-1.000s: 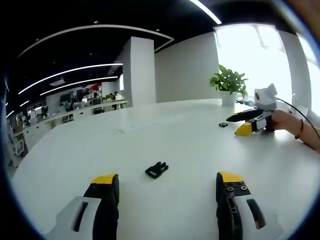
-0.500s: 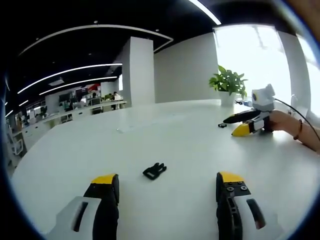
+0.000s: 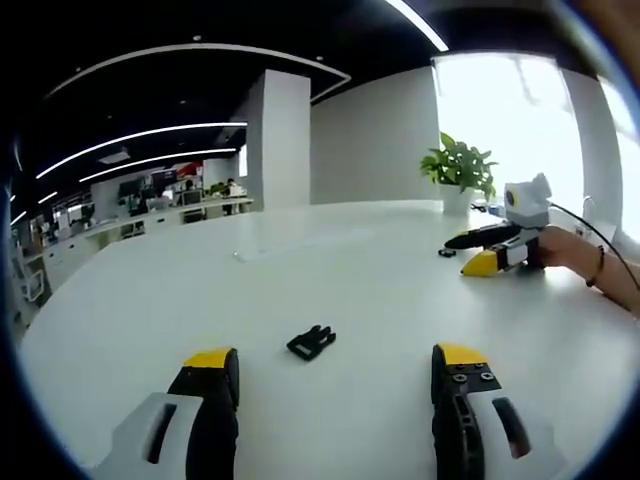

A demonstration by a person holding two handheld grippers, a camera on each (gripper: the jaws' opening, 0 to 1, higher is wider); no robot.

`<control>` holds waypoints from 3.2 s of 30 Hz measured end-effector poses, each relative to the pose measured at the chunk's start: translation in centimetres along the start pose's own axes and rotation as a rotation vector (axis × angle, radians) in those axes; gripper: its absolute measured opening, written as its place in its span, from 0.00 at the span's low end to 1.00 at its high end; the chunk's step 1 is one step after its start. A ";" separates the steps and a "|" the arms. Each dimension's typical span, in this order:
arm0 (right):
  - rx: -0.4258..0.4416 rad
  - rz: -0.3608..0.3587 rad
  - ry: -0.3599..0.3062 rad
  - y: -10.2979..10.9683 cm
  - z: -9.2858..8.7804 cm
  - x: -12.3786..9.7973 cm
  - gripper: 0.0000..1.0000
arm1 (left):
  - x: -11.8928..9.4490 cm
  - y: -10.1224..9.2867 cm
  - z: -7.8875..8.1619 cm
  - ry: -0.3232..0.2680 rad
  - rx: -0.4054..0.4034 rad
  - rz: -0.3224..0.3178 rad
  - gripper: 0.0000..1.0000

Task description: Snap the two parts of the plastic buckle together until the buckle closes and remains connected.

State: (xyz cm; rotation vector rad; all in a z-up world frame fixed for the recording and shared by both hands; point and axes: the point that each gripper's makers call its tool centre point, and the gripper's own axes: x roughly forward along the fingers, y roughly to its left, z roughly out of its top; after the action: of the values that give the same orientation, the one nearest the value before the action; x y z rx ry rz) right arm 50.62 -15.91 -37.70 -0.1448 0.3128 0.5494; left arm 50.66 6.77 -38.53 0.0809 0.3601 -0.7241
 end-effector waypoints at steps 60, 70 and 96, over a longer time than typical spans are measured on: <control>-0.019 0.101 -0.004 0.6 0.5 1.1 0.50 | 0.3 -2.2 0.1 -0.015 0.023 -0.078 0.50; -0.024 0.115 -0.006 0.6 0.8 1.2 0.42 | 0.5 -2.0 0.2 -0.022 0.026 -0.078 0.45; -0.025 0.062 -0.024 -0.8 1.0 2.3 0.33 | 0.8 -1.3 0.5 -0.041 0.007 -0.037 0.30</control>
State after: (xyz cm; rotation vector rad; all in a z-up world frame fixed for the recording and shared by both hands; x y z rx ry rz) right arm 53.12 -15.27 -37.47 -0.1531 0.2877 0.6160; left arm 50.49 5.15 -38.33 0.0664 0.3200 -0.7624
